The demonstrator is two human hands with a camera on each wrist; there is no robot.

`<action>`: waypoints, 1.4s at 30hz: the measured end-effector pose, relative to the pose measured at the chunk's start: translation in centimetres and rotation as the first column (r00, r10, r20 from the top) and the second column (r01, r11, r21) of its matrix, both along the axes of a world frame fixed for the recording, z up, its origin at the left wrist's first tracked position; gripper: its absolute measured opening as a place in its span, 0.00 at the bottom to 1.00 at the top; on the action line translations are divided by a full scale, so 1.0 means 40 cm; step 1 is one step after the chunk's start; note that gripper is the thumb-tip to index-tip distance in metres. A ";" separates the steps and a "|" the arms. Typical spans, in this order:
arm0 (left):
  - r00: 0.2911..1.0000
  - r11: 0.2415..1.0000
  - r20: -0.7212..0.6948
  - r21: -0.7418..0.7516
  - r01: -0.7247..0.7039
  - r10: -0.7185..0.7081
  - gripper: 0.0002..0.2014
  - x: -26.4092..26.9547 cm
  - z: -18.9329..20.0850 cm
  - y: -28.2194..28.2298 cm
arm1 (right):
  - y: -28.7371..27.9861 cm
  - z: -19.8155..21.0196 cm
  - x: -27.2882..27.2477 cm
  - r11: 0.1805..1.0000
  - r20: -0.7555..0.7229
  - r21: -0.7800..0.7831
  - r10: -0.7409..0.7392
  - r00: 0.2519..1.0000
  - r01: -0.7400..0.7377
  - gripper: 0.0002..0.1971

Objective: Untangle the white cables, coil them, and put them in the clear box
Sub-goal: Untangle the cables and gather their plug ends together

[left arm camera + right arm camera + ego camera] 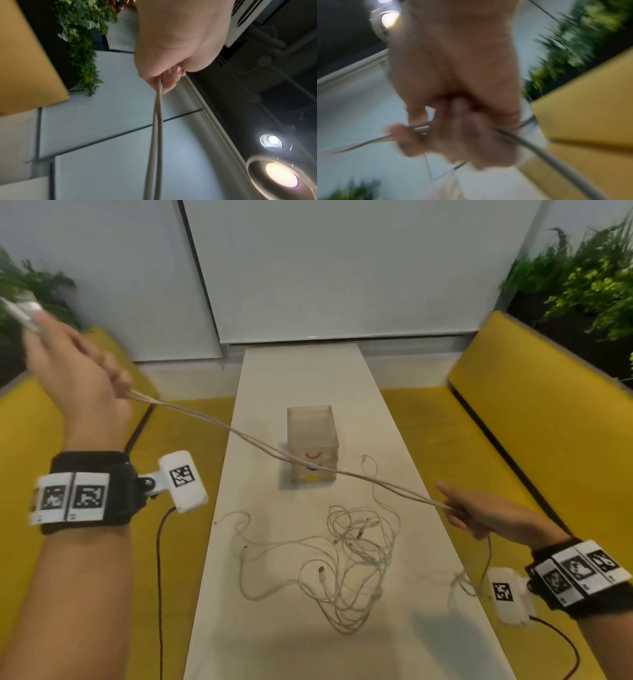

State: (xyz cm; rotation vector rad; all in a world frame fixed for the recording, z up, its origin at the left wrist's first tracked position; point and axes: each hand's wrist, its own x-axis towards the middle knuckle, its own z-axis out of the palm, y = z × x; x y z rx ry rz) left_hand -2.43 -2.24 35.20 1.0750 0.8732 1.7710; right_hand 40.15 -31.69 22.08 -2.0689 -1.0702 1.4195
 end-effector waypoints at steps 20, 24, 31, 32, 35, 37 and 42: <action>0.649 0.494 0.071 -0.587 0.641 -0.757 0.12 0.290 -0.302 -0.180 | 0.421 -0.300 0.006 0.980 0.477 0.185 -0.023 0.879 -0.074 0.25; 0.580 0.361 0.133 -0.666 0.653 -0.803 0.11 0.298 -0.339 -0.182 | 0.553 -0.342 0.039 0.977 0.466 0.210 -0.123 0.876 0.025 0.29; 0.571 0.304 0.177 -0.701 0.645 -0.802 0.14 0.314 -0.379 -0.162 | 0.665 -0.453 0.068 0.983 0.165 0.066 -0.178 0.970 0.169 0.19; 0.586 0.297 0.220 -0.694 0.656 -0.780 0.14 0.318 -0.390 -0.170 | 0.650 -0.447 0.072 0.961 -0.029 0.109 -0.253 0.967 0.254 0.15; 0.646 0.325 0.278 -0.685 0.652 -0.710 0.14 0.319 -0.435 -0.189 | 0.576 -0.423 0.022 0.930 -0.425 0.162 -0.237 0.873 0.331 0.13; 0.692 0.365 0.286 -0.685 0.631 -0.662 0.15 0.327 -0.460 -0.183 | 0.524 -0.384 -0.027 0.927 -0.534 0.235 -0.128 0.836 0.292 0.13; 0.700 0.473 0.090 -0.676 0.565 -0.708 0.13 0.398 -0.465 -0.194 | 0.372 -0.239 -0.157 0.862 -0.313 0.505 0.231 0.921 -0.044 0.10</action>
